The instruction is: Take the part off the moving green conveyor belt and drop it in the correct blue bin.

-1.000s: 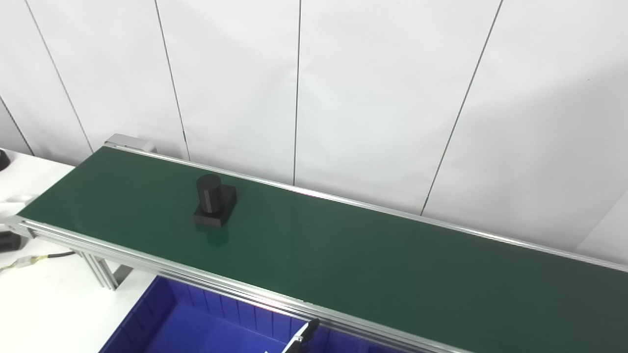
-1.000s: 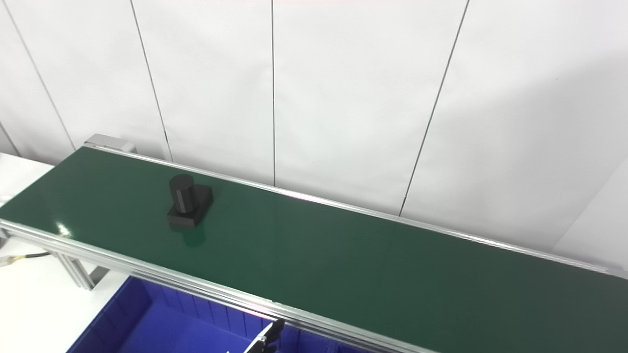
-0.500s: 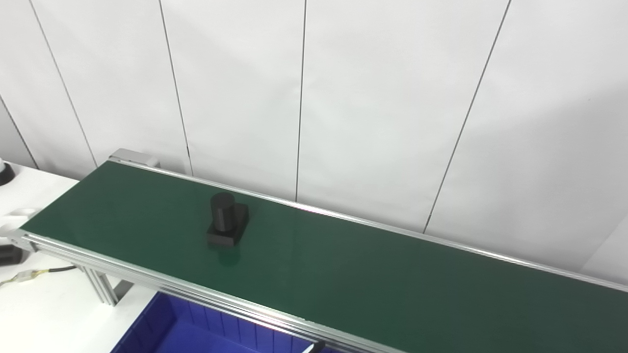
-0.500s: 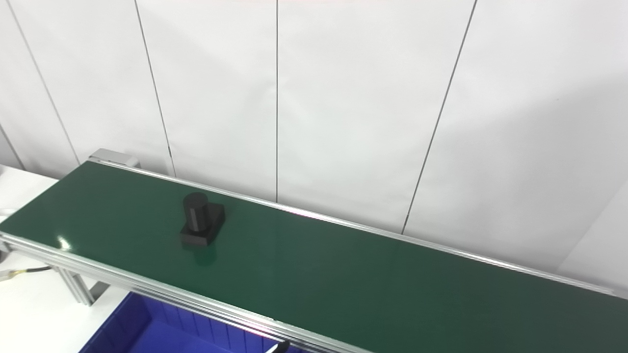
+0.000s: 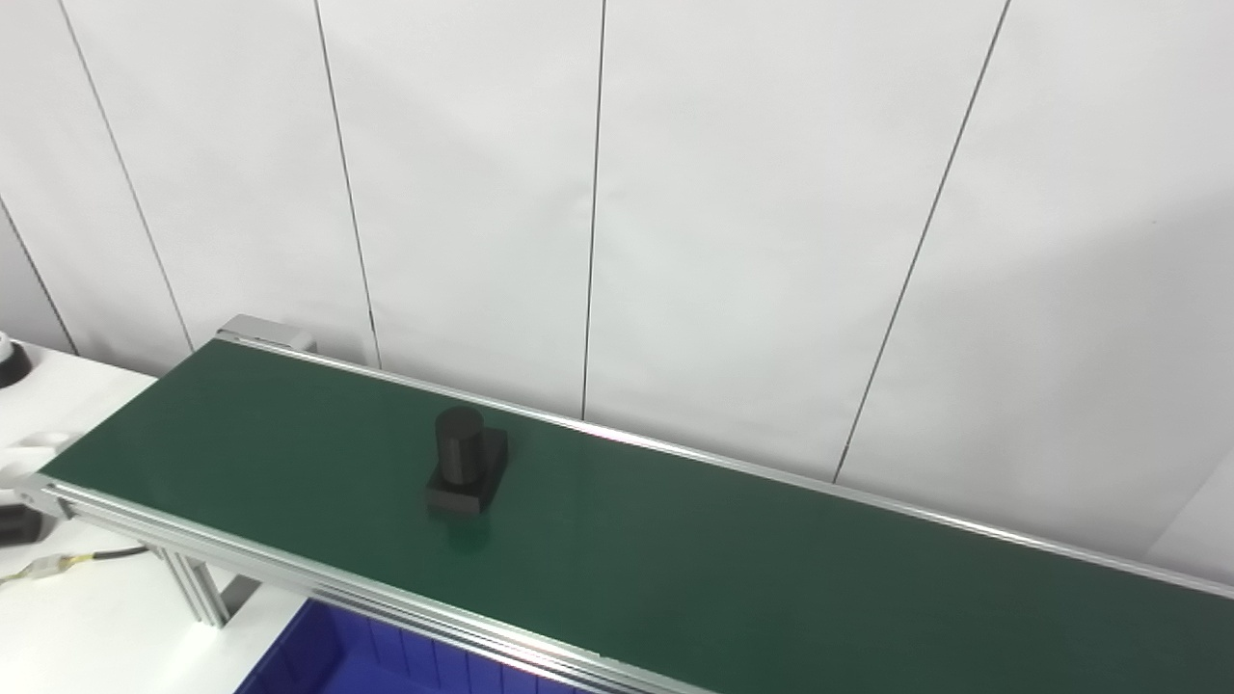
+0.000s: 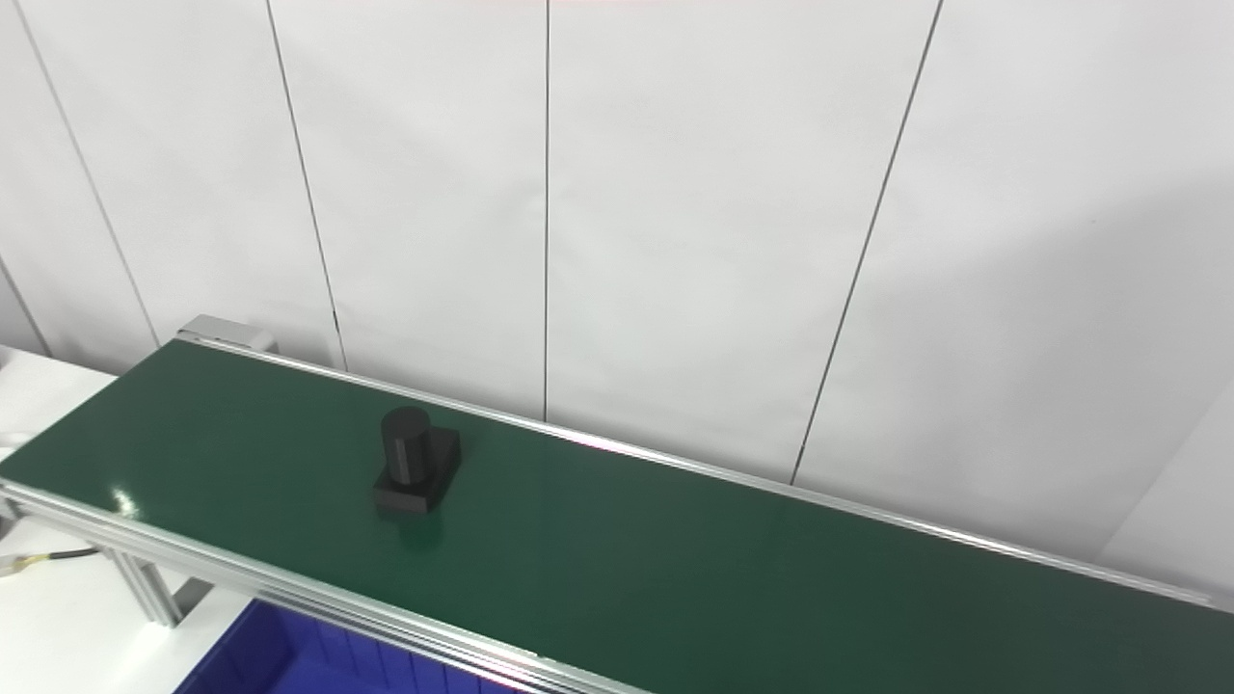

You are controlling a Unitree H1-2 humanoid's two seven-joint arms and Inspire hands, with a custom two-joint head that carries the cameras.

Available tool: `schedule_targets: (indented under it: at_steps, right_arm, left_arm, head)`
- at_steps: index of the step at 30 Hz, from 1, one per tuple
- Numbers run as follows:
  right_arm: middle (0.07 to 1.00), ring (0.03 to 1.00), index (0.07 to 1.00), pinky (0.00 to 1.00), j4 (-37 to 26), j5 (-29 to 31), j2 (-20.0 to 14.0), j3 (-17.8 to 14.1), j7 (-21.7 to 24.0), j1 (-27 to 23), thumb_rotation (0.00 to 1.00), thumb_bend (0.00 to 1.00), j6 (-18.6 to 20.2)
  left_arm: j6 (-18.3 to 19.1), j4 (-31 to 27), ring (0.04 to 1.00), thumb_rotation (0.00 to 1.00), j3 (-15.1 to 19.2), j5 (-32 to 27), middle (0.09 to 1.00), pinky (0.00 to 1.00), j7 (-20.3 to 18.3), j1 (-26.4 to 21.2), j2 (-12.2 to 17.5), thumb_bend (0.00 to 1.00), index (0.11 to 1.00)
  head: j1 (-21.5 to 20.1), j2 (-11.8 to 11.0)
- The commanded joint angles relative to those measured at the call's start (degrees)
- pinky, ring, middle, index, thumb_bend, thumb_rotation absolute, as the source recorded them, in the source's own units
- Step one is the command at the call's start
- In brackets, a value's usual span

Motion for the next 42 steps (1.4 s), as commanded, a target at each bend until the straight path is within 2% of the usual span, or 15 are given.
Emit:
schedule_targets:
  at_steps: [1, 5, 8, 13, 17, 19, 20, 24, 27, 29, 31, 34, 38, 42]
  right_arm:
    - [1.000, 1.000, 1.000, 1.00, -2.5, -0.1, -1.0, 1.1, -1.5, -2.3, 1.00, 0.60, -2.0]
    - [1.000, 1.000, 1.000, 1.00, -3.4, -2.3, -2.9, 2.7, -5.1, -5.2, 0.99, 0.64, -2.0]
    - [1.000, 1.000, 1.000, 1.00, -3.9, -4.8, -4.1, 3.6, -7.5, -7.4, 0.98, 0.71, -2.0]
    - [1.000, 1.000, 1.000, 1.00, -3.5, -6.3, -5.7, 4.7, -9.1, -10.4, 0.96, 0.76, -2.0]
    - [1.000, 1.000, 1.000, 1.00, -3.5, -9.7, -5.7, 4.6, -9.6, -12.3, 0.98, 0.81, -1.2]
    - [1.000, 1.000, 1.000, 1.00, -4.0, -10.5, -5.5, 4.6, -9.5, -12.9, 0.96, 0.81, 0.3]
    - [1.000, 1.000, 1.000, 1.00, -4.3, -10.7, -5.3, 4.7, -9.5, -13.1, 0.92, 0.80, 1.1]
    - [1.000, 1.000, 1.000, 1.00, -6.2, -13.2, -5.0, 5.1, -9.1, -14.0, 0.88, 0.75, 5.6]
    - [0.989, 0.999, 1.000, 1.00, -7.9, -15.3, -5.8, 5.7, -7.7, -14.7, 0.88, 0.73, 9.9]
    - [0.981, 0.995, 1.000, 1.00, -8.8, -15.4, -6.5, 6.2, -6.7, -15.2, 0.82, 0.71, 12.4]
    - [0.969, 0.973, 0.989, 0.96, -9.1, -15.7, -7.1, 6.6, -6.1, -15.6, 0.75, 0.70, 13.5]
    - [0.962, 0.949, 0.976, 0.91, -9.1, -16.0, -7.8, 7.0, -5.7, -16.3, 0.69, 0.70, 13.9]
    - [0.953, 0.938, 0.963, 0.90, -9.2, -16.3, -8.0, 7.5, -5.8, -16.8, 0.66, 0.72, 14.2]
    - [0.955, 0.938, 0.961, 0.89, -10.2, -18.3, -7.6, 8.0, -5.6, -17.3, 0.67, 0.74, 16.9]
  left_arm:
    - [-2.5, -0.9, 0.942, 0.87, -0.2, 0.2, 0.947, 0.89, 0.9, -1.1, -0.2, 0.55, 0.911]
    - [-2.5, -0.5, 0.940, 0.86, -0.6, 0.5, 0.946, 0.88, 1.5, -1.4, -0.3, 0.53, 0.908]
    - [-2.5, -0.1, 0.940, 0.86, -1.1, 0.7, 0.947, 0.88, 2.1, -1.9, -0.2, 0.54, 0.910]
    - [-2.5, 0.3, 0.939, 0.85, -1.4, 0.3, 0.947, 0.88, 2.5, -2.2, -0.2, 0.55, 0.907]
    - [-2.5, 0.5, 0.936, 0.83, -1.8, 0.8, 0.943, 0.88, 3.5, -2.5, -0.1, 0.53, 0.903]
    - [-2.5, 0.6, 0.937, 0.86, -2.1, 1.1, 0.944, 0.88, 3.9, -2.7, 0.1, 0.54, 0.905]
    - [-2.5, 0.6, 0.937, 0.87, -2.2, 1.0, 0.944, 0.88, 4.0, -2.7, 0.3, 0.55, 0.908]
    - [-2.5, 0.9, 0.943, 0.86, -2.7, 0.5, 0.950, 0.89, 4.4, -3.1, 0.6, 0.53, 0.911]
    - [-2.5, 1.0, 0.943, 0.87, -2.9, 0.4, 0.952, 0.89, 4.5, -3.3, 1.0, 0.53, 0.912]
    - [-2.5, 0.9, 0.951, 0.87, -2.8, -0.1, 0.958, 0.90, 4.0, -3.2, 1.1, 0.53, 0.916]
    - [-2.5, 1.0, 0.953, 0.88, -2.7, -0.1, 0.961, 0.91, 3.9, -3.4, 1.3, 0.53, 0.920]
    - [-2.5, 0.6, 0.956, 0.91, -2.6, 0.0, 0.965, 0.91, 3.8, -3.2, 1.7, 0.55, 0.927]
    - [-2.5, 0.1, 0.961, 0.95, -2.1, -0.5, 0.968, 0.92, 3.1, -3.0, 2.1, 0.55, 0.934]
    - [-2.5, -0.3, 0.980, 0.99, -1.5, -1.2, 0.983, 0.95, 1.9, -2.8, 2.6, 0.55, 0.953]
  head:
    - [-0.1, 0.0]
    - [-0.3, 0.0]
    - [-0.4, 0.0]
    - [-0.9, 0.1]
    - [-1.9, 0.3]
    - [-2.4, 0.4]
    - [-3.1, 0.5]
    - [-4.6, 0.9]
    - [-5.6, 1.2]
    - [-6.4, 1.5]
    - [-7.3, 1.7]
    - [-9.0, 2.1]
    - [-11.6, 2.7]
    - [-14.7, 3.3]
